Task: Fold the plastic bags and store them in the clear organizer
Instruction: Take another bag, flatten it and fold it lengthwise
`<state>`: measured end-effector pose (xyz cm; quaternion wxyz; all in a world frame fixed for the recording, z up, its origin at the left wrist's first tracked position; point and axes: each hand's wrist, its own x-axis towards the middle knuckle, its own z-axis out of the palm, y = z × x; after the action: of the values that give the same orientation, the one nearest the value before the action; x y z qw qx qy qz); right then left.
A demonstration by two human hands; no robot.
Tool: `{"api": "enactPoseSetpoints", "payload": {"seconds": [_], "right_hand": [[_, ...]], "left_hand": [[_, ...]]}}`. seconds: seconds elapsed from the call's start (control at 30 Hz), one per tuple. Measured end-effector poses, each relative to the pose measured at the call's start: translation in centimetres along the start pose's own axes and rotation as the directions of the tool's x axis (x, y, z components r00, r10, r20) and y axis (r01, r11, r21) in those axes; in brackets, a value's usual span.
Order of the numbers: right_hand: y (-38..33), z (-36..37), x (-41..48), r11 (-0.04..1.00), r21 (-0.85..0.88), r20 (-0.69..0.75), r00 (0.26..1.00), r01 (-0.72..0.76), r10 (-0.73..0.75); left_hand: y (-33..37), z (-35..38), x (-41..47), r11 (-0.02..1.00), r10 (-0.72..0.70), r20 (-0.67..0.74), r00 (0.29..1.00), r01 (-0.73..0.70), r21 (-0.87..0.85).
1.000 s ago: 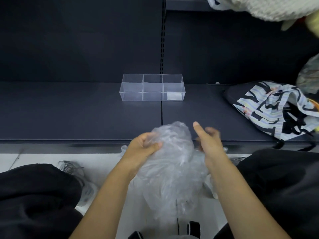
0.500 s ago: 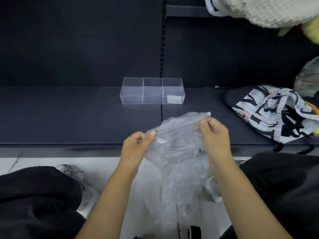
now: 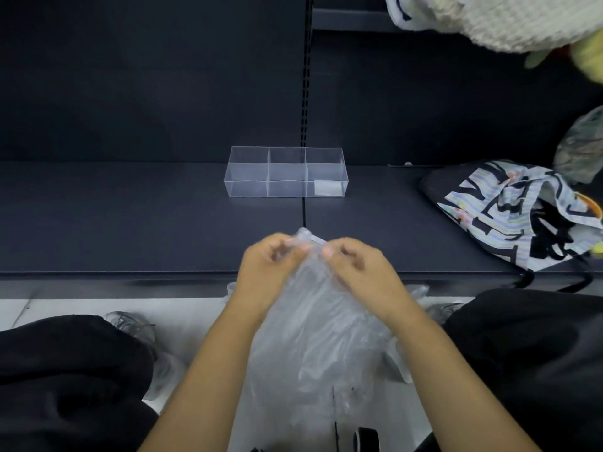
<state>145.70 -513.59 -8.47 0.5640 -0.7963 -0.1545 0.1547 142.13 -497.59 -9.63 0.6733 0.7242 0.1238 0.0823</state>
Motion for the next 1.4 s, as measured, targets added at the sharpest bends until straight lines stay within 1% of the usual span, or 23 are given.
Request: {"api": "enactPoseSetpoints", "payload": {"seconds": [0.07,0.1,0.17,0.23,0.27,0.33,0.37,0.4,0.43,0.47,0.5,0.57,0.63,0.67,0.73,0.87,0.93,1.07,1.13,1.17,1.23,1.33,1.4], "right_hand": [[0.6,-0.8,0.0,0.992,-0.071,0.101,0.989,-0.104,0.111],[0.9,-1.0,0.0,0.988,-0.116,0.094,0.989,-0.104,0.116],[1.5,-1.6,0.2,0.988,-0.147,0.011,0.999,-0.049,0.051],[2.2,-2.3,0.6,0.99,-0.137,-0.06,0.998,-0.035,0.027],[2.5,-2.6,0.8,0.994,-0.104,-0.107,0.994,-0.043,0.032],[3.0,-3.0,1.0,0.997,-0.002,-0.261,0.963,-0.072,0.069],[3.1,-3.2,1.2,0.992,0.081,-0.33,0.937,-0.096,0.118],[3.1,-3.3,1.3,0.972,0.197,-0.331,0.925,-0.127,0.187],[3.0,-3.2,1.4,0.93,0.323,-0.251,0.931,-0.176,0.264],[3.0,-3.0,1.4,0.879,0.413,-0.121,0.943,-0.236,0.31],[2.7,-2.6,1.3,0.855,0.431,-0.005,0.947,-0.287,0.321],[2.9,-1.5,1.0,0.901,0.314,0.113,0.954,-0.298,0.276],[3.0,-0.7,1.0,0.945,0.178,0.101,0.961,-0.273,0.259],[3.2,-0.4,1.1,0.951,0.158,0.066,0.964,-0.266,0.258],[3.7,-0.3,1.2,0.945,0.186,0.014,0.962,-0.269,0.271],[4.4,0.1,1.1,0.919,0.226,0.012,0.944,-0.323,0.328],[4.8,0.3,1.1,0.889,0.246,0.058,0.921,-0.386,0.384],[5.6,1.2,0.8,0.804,0.307,0.241,0.859,-0.509,0.452],[5.7,2.0,0.7,0.806,0.293,0.258,0.854,-0.514,0.451],[5.8,2.2,0.7,0.818,0.284,0.235,0.863,-0.5,0.447],[6.1,2.3,0.8,0.815,0.335,0.173,0.881,-0.473,0.441],[6.5,1.2,1.3,0.744,0.537,0.063,0.898,-0.398,0.436],[6.7,0.4,1.8,0.734,0.598,-0.048,0.9,-0.322,0.434]], "left_hand": [[-0.8,-0.7,0.2,0.987,-0.066,-0.136,0.988,0.045,-0.153],[-1.1,-1.2,0.4,0.976,-0.089,-0.175,0.981,0.051,-0.212],[-1.3,-2.0,0.9,0.97,-0.091,-0.238,0.967,0.032,-0.241],[-1.5,-2.6,1.3,0.972,-0.067,-0.299,0.952,-0.004,-0.234],[-1.8,-2.9,1.4,0.972,-0.064,-0.325,0.943,-0.015,-0.235],[-2.4,-3.4,1.5,0.971,-0.071,-0.366,0.928,-0.02,-0.24],[-2.6,-3.7,1.5,0.97,-0.069,-0.376,0.924,-0.025,-0.241],[-2.8,-3.8,1.5,0.97,-0.061,-0.379,0.923,-0.034,-0.239],[-2.9,-3.9,1.6,0.972,-0.051,-0.381,0.923,-0.041,-0.23],[-3.0,-3.9,1.6,0.974,-0.041,-0.382,0.923,-0.048,-0.222],[-3.0,-3.8,1.7,0.974,-0.032,-0.381,0.924,-0.056,-0.218],[-3.1,-3.5,1.7,0.974,-0.023,-0.384,0.923,-0.066,-0.217],[-3.2,-3.3,1.7,0.977,-0.02,-0.4,0.916,-0.067,-0.204],[-3.2,-3.2,1.7,0.978,-0.018,-0.411,0.911,-0.07,-0.196],[-3.2,-3.2,1.7,0.981,-0.014,-0.427,0.904,-0.071,-0.182],[-3.0,-3.1,1.6,0.978,-0.022,-0.409,0.912,-0.065,-0.197],[-2.9,-3.0,1.5,0.975,-0.034,-0.377,0.926,-0.053,-0.216],[-2.7,-2.9,1.4,0.962,-0.079,-0.3,0.951,-0.006,-0.272],[-2.5,-2.8,1.3,0.957,-0.096,-0.272,0.957,0.013,-0.291],[-2.5,-2.8,1.3,0.954,-0.105,-0.264,0.959,0.022,-0.299],[-2.6,-3.0,1.3,0.955,-0.119,-0.268,0.956,0.036,-0.294],[-3.1,-3.9,1.5,0.96,-0.138,-0.327,0.935,0.045,-0.277],[-3.7,-4.4,1.6,0.969,-0.13,-0.364,0.922,0.04,-0.244]]}}
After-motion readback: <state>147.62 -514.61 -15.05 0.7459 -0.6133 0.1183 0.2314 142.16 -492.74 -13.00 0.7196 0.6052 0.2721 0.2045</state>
